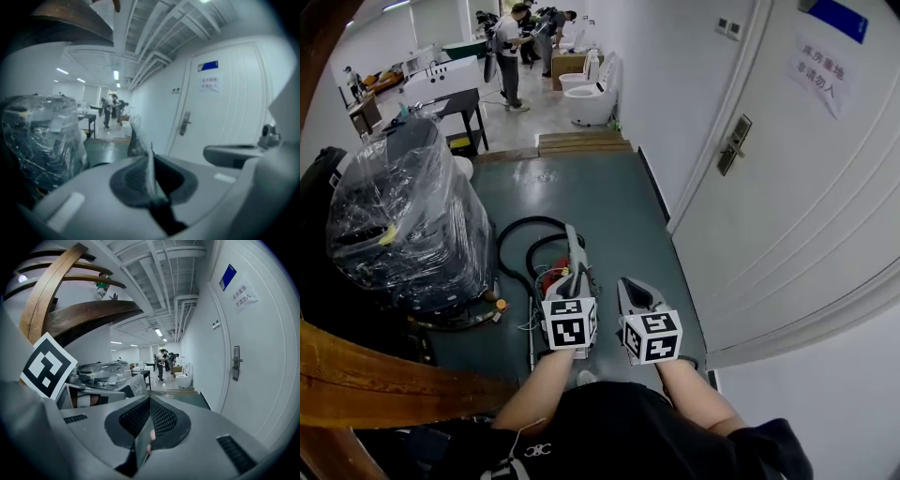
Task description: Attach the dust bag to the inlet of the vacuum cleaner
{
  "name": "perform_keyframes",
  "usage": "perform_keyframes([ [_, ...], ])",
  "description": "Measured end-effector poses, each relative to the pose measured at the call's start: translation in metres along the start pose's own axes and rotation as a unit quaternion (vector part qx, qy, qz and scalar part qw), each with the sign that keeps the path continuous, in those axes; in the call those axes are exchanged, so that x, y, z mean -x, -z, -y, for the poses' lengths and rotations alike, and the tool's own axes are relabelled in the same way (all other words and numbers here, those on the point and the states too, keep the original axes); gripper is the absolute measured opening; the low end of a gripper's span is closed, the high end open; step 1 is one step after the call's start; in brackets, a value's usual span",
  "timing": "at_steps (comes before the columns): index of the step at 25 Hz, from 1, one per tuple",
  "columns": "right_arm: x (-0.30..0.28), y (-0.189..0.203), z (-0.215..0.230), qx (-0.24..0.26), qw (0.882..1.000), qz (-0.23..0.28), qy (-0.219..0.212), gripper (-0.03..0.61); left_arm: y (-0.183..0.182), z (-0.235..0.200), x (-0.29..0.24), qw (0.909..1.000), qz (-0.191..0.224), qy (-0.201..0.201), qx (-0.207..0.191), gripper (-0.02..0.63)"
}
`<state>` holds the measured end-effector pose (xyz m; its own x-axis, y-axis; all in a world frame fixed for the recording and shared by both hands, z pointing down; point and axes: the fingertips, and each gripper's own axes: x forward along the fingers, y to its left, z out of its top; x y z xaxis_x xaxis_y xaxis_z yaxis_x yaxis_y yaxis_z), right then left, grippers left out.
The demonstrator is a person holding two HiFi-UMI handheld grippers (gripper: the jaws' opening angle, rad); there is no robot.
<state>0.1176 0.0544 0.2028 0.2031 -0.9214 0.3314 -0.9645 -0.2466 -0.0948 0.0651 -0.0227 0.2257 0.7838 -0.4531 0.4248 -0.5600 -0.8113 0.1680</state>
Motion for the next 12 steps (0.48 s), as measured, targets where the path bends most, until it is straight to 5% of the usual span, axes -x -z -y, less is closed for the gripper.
perform_keyframes([
  [12,-0.066,-0.018,0.007,0.003,1.0,-0.007,-0.009,-0.003,-0.021,-0.044,-0.05,0.9997,0.004,-0.012,0.023,0.021],
])
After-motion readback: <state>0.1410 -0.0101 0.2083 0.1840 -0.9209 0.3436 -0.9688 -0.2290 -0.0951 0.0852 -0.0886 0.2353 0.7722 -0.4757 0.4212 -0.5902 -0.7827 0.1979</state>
